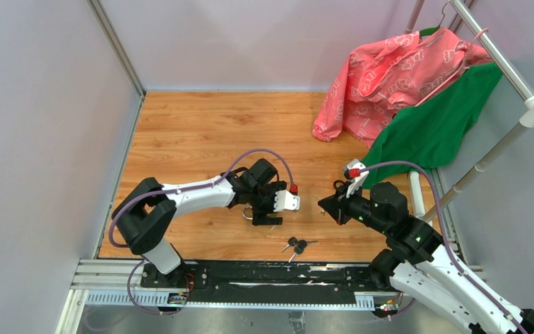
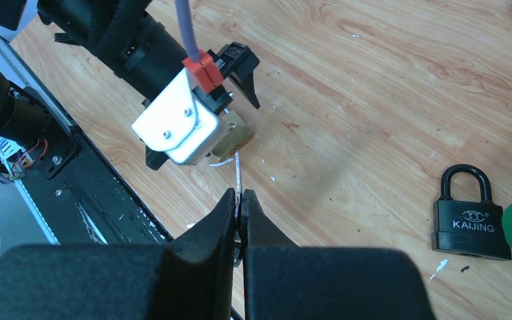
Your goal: Unlock with the key
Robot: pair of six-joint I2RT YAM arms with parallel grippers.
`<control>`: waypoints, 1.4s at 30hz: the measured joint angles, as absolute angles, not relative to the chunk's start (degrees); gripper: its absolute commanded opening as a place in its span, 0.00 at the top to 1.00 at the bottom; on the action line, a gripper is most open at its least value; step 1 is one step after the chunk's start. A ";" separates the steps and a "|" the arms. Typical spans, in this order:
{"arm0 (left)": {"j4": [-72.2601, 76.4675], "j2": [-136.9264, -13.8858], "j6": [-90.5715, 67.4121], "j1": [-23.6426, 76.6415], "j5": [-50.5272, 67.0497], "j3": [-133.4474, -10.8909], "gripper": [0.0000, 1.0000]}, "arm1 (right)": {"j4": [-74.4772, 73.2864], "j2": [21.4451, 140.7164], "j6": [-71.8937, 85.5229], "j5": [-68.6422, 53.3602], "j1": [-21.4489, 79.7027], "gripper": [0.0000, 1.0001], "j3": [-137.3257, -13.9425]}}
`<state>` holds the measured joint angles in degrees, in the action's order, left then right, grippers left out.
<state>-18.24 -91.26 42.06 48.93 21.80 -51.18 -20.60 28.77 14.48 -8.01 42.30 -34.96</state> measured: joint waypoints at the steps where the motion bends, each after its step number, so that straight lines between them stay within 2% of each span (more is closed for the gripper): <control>1: -19.11 -91.94 42.15 48.93 21.54 -52.03 0.17 | -20.60 28.75 14.50 -8.12 42.30 1.00 -34.96; 10: -27.70 -97.10 42.85 49.65 19.03 -57.74 0.22 | -20.60 28.77 14.46 -8.58 42.30 1.00 -34.96; 15: -29.95 -98.63 42.35 50.81 17.32 -58.41 0.29 | -20.62 28.75 14.46 -8.56 42.30 1.00 -34.96; 18: -30.70 -99.20 41.67 51.48 16.86 -59.24 0.40 | -20.64 28.75 14.44 -8.54 42.30 1.00 -34.96; 20: -31.20 -99.70 41.39 51.68 16.84 -59.94 0.43 | -20.78 28.69 14.41 -8.51 42.30 1.00 -34.96; 29: -27.68 -102.65 37.50 52.25 20.97 -62.89 0.43 | -21.52 26.17 14.11 -6.39 42.30 1.00 -35.00; 34: -20.12 -103.46 35.05 52.66 22.06 -61.87 0.37 | -21.93 26.48 13.80 -5.28 42.30 1.00 -35.81; 37: -14.85 -102.43 33.36 52.66 21.91 -59.02 0.26 | -22.11 26.63 13.67 -4.49 42.30 1.00 -35.94; 39: -9.80 -99.90 32.14 52.69 21.28 -54.81 0.10 | -22.31 26.83 13.63 -4.21 42.30 1.00 -35.97; 40: -7.55 -98.43 31.51 52.64 21.04 -52.49 0.05 | -22.33 26.98 13.56 -4.10 42.30 1.00 -35.97; 42: -4.25 -95.44 30.55 52.53 20.60 -48.36 0.04 | -22.44 27.46 13.34 -3.81 42.30 1.00 -36.14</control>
<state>-4.25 -95.44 30.55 52.53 20.60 -48.36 -22.44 27.46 13.34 -3.81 42.30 -36.14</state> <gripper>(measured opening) 0.914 0.051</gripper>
